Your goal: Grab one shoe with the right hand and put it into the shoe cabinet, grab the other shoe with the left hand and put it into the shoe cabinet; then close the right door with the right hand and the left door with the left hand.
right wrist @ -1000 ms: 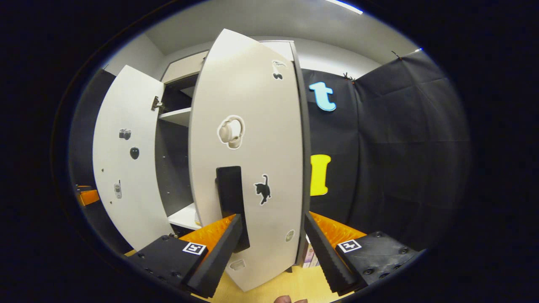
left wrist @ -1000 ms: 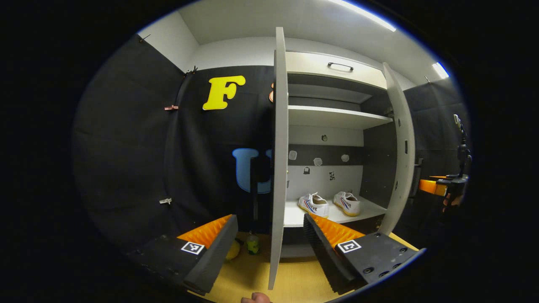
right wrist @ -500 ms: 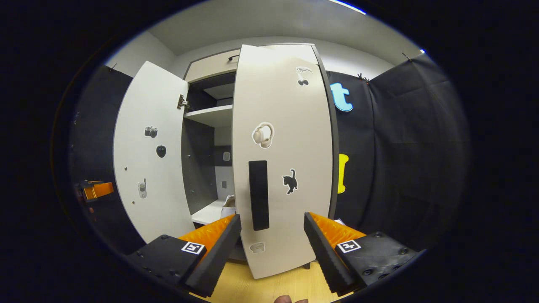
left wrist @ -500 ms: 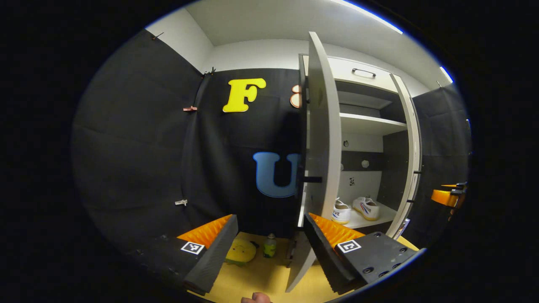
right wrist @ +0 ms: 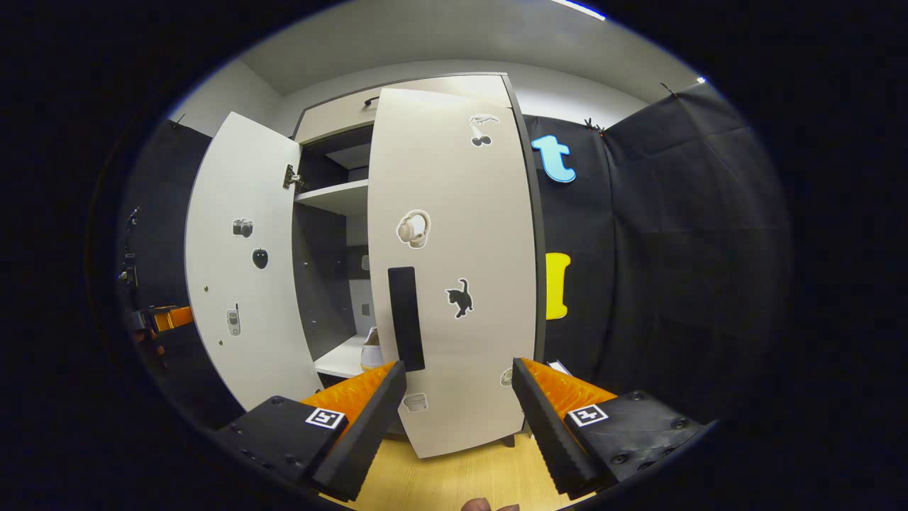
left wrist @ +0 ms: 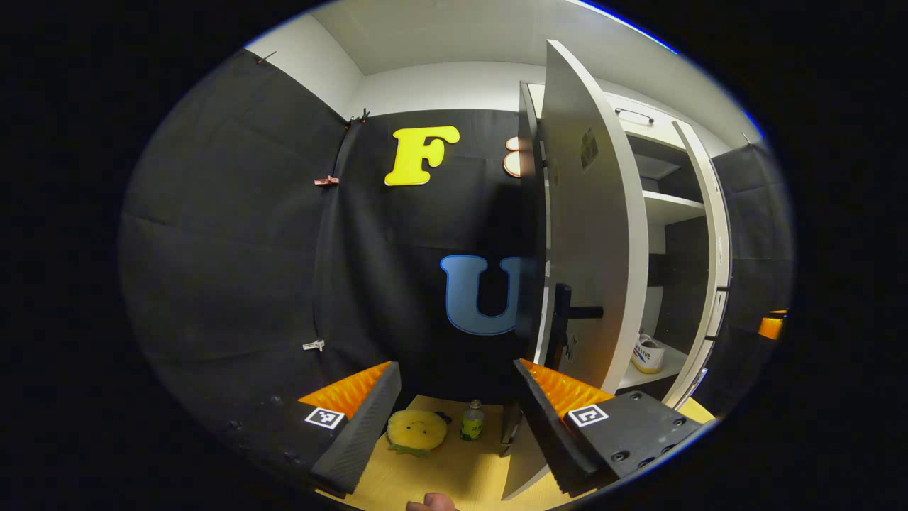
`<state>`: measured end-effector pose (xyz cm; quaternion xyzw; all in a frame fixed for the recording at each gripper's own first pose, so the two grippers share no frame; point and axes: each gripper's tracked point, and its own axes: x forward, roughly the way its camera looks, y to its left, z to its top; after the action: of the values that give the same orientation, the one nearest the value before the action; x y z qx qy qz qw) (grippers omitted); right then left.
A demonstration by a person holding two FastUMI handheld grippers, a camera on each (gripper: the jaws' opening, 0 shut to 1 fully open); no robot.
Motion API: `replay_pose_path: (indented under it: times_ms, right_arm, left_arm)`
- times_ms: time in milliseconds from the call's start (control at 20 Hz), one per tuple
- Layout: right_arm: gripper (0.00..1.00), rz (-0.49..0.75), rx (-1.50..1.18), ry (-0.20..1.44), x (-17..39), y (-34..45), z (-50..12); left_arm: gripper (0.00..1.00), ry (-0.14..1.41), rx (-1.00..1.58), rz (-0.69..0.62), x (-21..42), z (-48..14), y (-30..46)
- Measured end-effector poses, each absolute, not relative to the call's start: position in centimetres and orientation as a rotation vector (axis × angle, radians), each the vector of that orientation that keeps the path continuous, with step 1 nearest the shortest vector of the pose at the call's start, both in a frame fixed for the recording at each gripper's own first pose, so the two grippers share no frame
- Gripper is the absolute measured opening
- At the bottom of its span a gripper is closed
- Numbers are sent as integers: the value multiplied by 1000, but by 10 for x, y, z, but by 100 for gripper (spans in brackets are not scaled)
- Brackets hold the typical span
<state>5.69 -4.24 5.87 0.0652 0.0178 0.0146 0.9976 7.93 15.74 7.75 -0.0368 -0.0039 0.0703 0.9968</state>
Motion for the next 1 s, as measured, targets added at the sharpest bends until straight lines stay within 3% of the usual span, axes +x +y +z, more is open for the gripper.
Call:
replay_pose_path:
  times_ms: [1000]
  right_arm:
    - [98, -3, 125, 46, 45, -105, 51]
  left_arm:
    - [93, -2, -82, 174, 77, 77, 99]
